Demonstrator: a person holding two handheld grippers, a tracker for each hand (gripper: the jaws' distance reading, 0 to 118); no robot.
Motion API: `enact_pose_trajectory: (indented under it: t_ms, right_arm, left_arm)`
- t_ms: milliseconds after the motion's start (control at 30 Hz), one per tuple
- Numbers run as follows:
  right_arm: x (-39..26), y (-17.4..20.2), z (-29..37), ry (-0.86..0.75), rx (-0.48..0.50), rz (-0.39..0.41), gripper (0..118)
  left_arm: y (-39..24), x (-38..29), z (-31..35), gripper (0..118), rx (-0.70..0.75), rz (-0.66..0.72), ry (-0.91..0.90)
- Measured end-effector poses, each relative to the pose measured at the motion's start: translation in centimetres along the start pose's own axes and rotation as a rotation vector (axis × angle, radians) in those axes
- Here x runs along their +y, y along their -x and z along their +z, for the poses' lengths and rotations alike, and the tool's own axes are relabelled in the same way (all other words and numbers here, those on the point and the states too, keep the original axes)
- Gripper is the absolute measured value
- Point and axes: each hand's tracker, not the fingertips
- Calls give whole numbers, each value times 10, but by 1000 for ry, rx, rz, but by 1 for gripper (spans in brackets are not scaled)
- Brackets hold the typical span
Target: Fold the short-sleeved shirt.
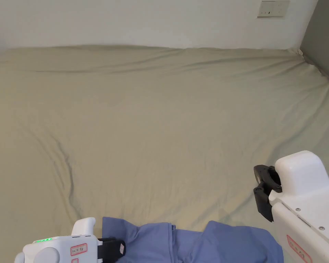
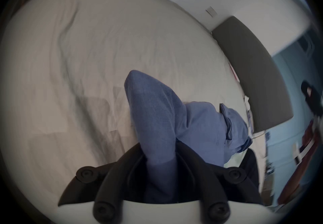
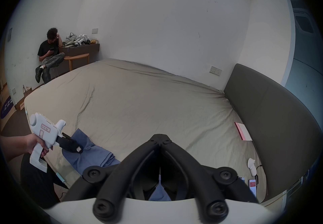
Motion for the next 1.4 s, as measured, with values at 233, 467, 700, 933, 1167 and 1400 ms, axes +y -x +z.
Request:
enact_pose_trajectory:
  t_ms: [233, 467, 700, 933, 1167, 1400]
  right_arm:
    - [3, 0, 3, -11, 2, 3, 2]
    - [7, 0, 6, -26, 4, 7, 2]
    - [7, 3, 3, -31, 14, 1, 2]
    - [8, 7, 6, -35, 30, 11, 2]
    - [3, 1, 8, -25, 21, -4, 2]
    - [-4, -5, 11, -8, 19, -12, 2]
  left_arm:
    - [-11, 3, 30, 13, 48, -91, -63]
    - [23, 16, 86, 13, 319, -75, -137]
    - [1, 25, 132, 13, 645, -148, -149]
    - [-59, 30, 110, 13, 376, -76, -158]
    - [-115, 21, 30, 13, 227, -122, -28]
    - [-125, 3, -49, 17, 302, -118, 88]
